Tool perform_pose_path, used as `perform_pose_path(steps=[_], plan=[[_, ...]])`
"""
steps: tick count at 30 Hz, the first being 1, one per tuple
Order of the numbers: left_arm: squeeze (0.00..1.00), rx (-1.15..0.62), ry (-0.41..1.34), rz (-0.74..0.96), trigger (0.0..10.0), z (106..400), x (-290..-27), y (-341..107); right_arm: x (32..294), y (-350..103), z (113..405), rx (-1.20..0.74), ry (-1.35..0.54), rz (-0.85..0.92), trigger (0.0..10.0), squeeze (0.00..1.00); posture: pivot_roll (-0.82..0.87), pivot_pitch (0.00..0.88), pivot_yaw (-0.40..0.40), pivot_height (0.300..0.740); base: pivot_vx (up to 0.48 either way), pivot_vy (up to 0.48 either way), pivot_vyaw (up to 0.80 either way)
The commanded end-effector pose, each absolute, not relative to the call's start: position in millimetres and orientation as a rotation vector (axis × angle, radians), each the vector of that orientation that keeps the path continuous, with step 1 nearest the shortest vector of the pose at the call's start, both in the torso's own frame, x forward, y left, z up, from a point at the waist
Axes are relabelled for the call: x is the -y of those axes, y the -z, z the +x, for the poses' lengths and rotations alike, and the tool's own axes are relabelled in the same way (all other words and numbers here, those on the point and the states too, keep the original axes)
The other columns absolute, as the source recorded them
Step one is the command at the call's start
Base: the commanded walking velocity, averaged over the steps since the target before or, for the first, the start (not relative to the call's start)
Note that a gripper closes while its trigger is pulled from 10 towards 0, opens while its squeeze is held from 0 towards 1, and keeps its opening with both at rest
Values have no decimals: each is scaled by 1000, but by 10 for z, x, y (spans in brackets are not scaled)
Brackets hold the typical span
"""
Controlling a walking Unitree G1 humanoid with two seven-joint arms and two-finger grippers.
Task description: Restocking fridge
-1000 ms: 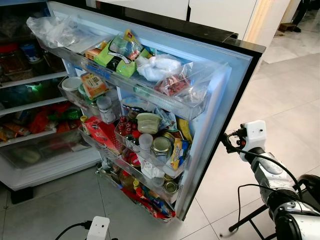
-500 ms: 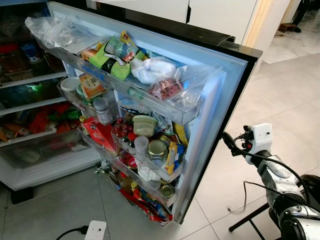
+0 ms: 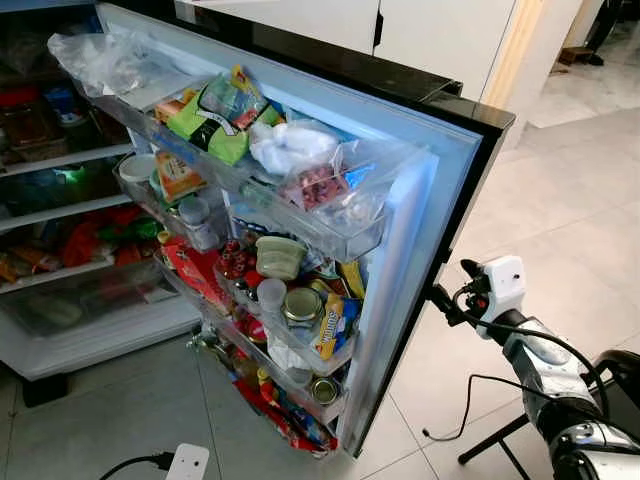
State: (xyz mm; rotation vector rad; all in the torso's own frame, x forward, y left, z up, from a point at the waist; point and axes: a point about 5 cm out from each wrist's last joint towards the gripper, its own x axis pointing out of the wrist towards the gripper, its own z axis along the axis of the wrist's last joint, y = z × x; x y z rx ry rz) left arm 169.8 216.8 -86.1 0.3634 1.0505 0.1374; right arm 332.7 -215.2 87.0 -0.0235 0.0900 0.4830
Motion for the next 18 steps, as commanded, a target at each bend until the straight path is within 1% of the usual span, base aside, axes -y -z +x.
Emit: perform_pose_path(steps=[1,7,13,16,18], plan=[[0,-1061,-120,393,10000,1663,-2187,873,2152,-864,3282,-93,-544,-16,10000,0,1,0,-30,740,0,0,0],[0,-1058,-113,386,10000,1667,-2178,873,2264,-836,3187,-96,-576,56,10000,0,-1,0,-34,740,0,0,0],[0,-1058,-110,380,10000,1669,-2175,873,2279,-831,3108,-89,-647,105,10000,0,-3,0,-36,740,0,0,0],[0,-1057,-109,378,10000,1673,-2171,872,2383,-788,3104,-109,-559,121,10000,0,-3,0,-40,740,0,0,0],[0,-1057,-107,374,10000,1674,-2168,873,2492,-735,3095,-132,-454,139,10000,0,-2,0,-41,740,0,0,0]])
